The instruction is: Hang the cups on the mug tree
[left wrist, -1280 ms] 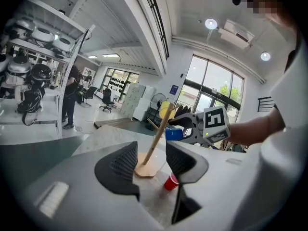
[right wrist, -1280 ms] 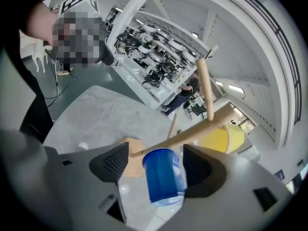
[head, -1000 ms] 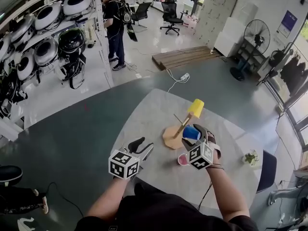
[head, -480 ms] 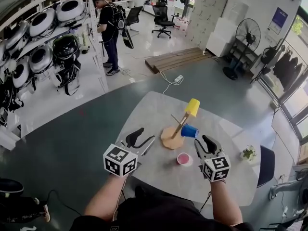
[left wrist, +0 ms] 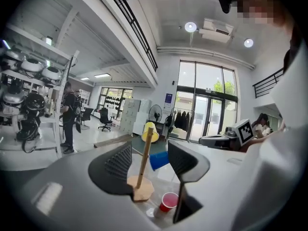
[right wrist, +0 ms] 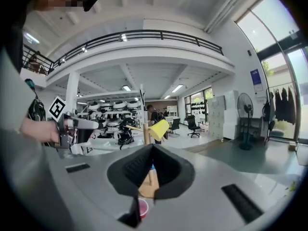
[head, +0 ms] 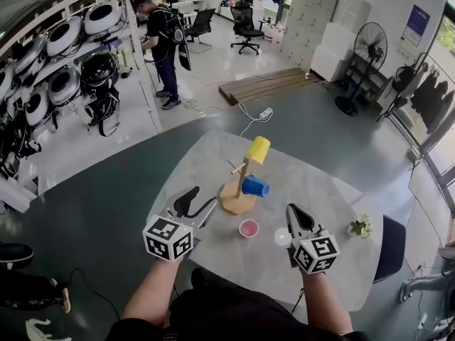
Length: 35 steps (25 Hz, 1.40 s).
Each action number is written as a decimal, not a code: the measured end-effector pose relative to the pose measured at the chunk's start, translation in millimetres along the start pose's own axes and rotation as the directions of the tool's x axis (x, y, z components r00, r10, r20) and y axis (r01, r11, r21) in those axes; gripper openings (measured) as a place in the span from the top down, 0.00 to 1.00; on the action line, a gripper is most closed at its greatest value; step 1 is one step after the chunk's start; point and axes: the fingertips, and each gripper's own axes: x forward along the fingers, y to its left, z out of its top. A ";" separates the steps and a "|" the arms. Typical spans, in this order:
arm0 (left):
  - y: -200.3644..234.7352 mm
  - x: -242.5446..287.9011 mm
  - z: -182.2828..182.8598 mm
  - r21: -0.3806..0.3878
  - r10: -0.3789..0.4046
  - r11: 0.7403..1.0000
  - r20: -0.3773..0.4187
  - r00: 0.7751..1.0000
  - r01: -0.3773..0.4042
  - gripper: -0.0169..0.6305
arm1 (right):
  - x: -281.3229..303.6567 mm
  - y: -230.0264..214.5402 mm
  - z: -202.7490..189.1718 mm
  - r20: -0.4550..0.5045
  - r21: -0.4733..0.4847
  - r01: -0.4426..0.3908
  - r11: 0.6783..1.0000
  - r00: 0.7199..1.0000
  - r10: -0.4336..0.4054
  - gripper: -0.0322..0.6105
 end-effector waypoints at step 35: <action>-90.0 97.0 -253.2 0.023 -0.052 0.998 -0.331 0.942 0.063 0.37 | -27.0 -13.3 -109.0 -0.178 0.146 -0.189 0.971 0.961 0.213 0.93</action>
